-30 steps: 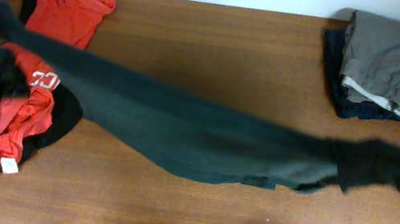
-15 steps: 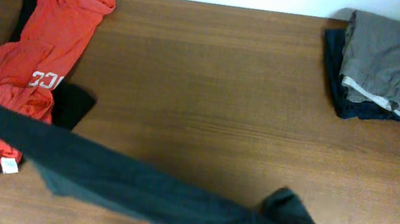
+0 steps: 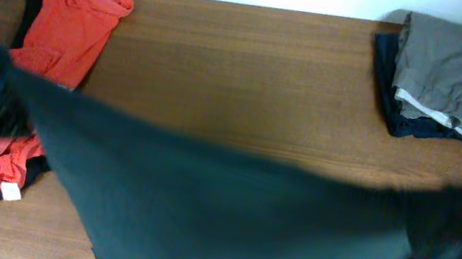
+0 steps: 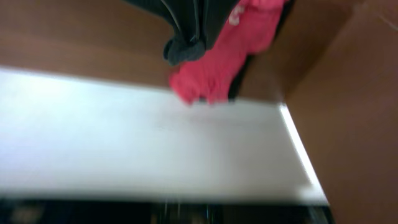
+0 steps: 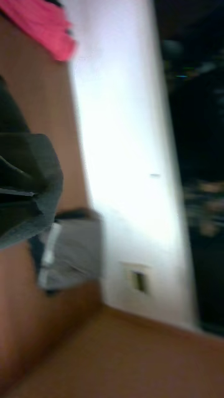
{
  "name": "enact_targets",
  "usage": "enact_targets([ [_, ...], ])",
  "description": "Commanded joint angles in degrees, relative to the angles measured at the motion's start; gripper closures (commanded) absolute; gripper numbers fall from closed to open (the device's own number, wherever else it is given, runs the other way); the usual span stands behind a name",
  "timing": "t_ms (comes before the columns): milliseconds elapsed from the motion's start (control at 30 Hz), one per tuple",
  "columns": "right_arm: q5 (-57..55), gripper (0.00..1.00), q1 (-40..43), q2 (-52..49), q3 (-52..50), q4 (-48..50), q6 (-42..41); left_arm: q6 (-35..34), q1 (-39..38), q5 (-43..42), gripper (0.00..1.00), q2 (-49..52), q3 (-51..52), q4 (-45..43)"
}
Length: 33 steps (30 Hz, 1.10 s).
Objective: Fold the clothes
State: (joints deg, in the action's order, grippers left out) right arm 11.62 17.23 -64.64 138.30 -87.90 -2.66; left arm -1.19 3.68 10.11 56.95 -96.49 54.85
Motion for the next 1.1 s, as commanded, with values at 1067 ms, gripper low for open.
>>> enact_targets([
  [1067,9.16,0.96,-12.72,-63.32,-25.31,55.28,0.26,-2.03,0.24,-2.86,1.00,62.58,0.07,-43.67],
])
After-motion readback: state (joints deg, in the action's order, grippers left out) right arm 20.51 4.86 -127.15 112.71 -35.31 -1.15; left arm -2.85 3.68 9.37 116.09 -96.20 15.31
